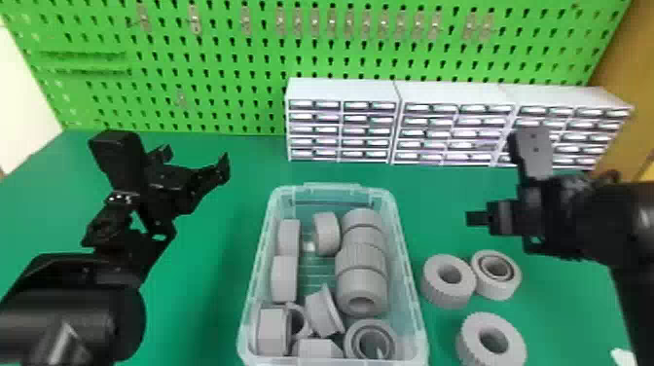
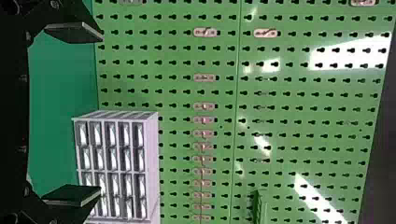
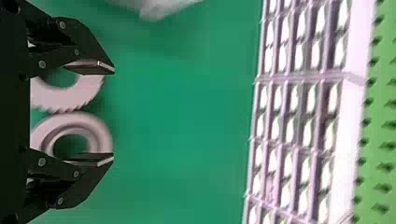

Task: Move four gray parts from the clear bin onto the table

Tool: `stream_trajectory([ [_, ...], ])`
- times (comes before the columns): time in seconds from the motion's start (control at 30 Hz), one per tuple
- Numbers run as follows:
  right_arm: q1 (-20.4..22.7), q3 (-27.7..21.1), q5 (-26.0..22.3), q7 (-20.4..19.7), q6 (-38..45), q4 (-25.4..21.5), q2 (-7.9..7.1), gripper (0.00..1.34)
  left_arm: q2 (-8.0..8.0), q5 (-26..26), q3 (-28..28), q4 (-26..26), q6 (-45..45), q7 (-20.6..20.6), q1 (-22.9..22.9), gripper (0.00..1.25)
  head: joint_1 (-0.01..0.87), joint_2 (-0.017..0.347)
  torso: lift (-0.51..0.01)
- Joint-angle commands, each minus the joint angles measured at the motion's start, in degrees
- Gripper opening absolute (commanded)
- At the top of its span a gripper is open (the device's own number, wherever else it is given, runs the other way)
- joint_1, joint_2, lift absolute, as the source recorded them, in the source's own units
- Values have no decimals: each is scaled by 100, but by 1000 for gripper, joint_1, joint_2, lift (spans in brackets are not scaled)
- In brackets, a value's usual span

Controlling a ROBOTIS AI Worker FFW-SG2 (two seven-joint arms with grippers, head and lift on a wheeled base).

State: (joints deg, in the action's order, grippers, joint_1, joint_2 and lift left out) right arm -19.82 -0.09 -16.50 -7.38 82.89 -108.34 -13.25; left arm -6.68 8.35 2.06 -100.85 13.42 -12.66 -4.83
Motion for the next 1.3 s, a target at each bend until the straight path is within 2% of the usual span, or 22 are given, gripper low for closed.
stream_trajectory([
  [0.0, -215, 458, -99, 0, -212, 111, 60, 752, 0, 0, -13, 12, 12, 0, 0, 1112, 678, 34, -50],
  [0.1, -355, 818, -266, 0, -291, 278, 68, 752, 0, 0, -31, 30, 12, 0, -9, 1112, 678, 34, -50],
  [0.37, -619, 1398, -573, 0, -555, 594, 209, 752, 9, -17, -57, 65, 12, 0, -18, 1112, 678, 34, -50],
  [0.5, -786, 1653, -916, 9, -660, 867, 235, 752, 18, -17, -66, 74, 12, 0, -18, 1112, 678, 34, -50],
  [0.57, -856, 1714, -1171, 53, -731, 1052, 262, 753, 9, -17, -66, 83, 12, 0, -18, 1112, 678, 34, -50],
  [0.73, -1032, 1916, -1347, 800, -959, 1553, 314, 752, 18, -35, -75, 83, 12, 0, -18, 1112, 678, 34, -50],
  [0.87, -1085, 2075, -1470, 888, -1021, 1649, 341, 753, 9, -35, -66, 83, 29, 0, -9, 1112, 678, 34, -50],
  [1.03, -1129, 2154, -2067, 914, -1091, 1913, 350, 753, 9, -53, -75, 83, 65, 0, -9, 1112, 678, 34, -50],
  [1.27, -1155, 2321, -2463, 914, -1047, 2168, 376, 753, 9, -53, -83, 83, 91, 0, -9, 1112, 678, 34, -50],
])
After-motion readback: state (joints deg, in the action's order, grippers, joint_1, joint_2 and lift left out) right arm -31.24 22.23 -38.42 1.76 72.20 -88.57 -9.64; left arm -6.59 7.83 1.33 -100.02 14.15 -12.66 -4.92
